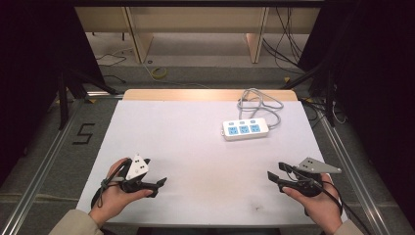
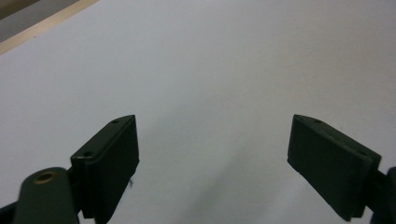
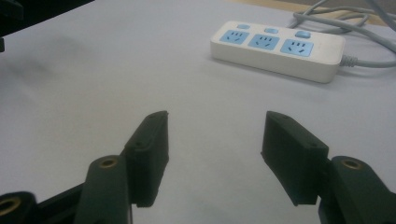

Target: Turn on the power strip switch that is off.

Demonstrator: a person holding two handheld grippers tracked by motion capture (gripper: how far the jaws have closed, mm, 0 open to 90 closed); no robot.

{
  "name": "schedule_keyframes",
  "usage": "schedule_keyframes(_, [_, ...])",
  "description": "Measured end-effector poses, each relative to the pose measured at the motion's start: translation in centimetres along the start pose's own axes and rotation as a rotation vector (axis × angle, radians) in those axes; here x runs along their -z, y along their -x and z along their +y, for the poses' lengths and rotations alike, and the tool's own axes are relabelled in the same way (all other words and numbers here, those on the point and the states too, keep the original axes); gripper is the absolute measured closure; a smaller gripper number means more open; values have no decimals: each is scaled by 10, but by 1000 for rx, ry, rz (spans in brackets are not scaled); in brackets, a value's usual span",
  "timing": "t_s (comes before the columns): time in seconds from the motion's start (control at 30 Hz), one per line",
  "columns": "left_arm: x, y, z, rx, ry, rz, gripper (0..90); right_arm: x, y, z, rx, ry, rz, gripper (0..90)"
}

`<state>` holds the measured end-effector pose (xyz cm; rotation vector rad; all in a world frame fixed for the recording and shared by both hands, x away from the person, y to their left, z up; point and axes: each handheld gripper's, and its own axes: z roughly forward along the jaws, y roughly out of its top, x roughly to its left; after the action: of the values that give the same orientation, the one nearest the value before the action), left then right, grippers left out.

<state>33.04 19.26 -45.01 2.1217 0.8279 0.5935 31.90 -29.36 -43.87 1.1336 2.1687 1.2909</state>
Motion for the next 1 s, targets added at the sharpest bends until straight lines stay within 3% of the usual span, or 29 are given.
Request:
schedule_keyframes(0.23, [-2, 0, -1, 4, -9, -1, 165, -2, -1, -1, 9, -23, -19, 572])
schedule_keyframes(0.27, [-2, 0, -1, 6, -10, 1, 166, -2, -1, 0, 27, -20, -24, 655])
schedule_keyframes(0.33, [-2, -1, 0, 10, -10, 5, 168, -1, -1, 1, 35, -22, -30, 694])
schedule_keyframes(0.37, [-2, -1, 0, 11, -10, 6, 171, -1, -1, 2, 49, -28, -41, 773])
schedule_keyframes(0.43, [-3, -1, 0, 9, -9, 9, 172, -1, -1, 2, 52, -31, -44, 806])
schedule_keyframes(0.47, [-3, -1, 0, 9, -8, 11, 174, 0, 0, 3, 61, -45, -60, 874])
schedule_keyframes(0.67, [-3, 0, 1, 2, -11, 11, 174, 1, 3, 9, 68, -66, -96, 900])
schedule_keyframes(1.0, [-3, 0, 1, 1, -9, 17, 175, -3, 6, 16, 56, -81, -104, 900])
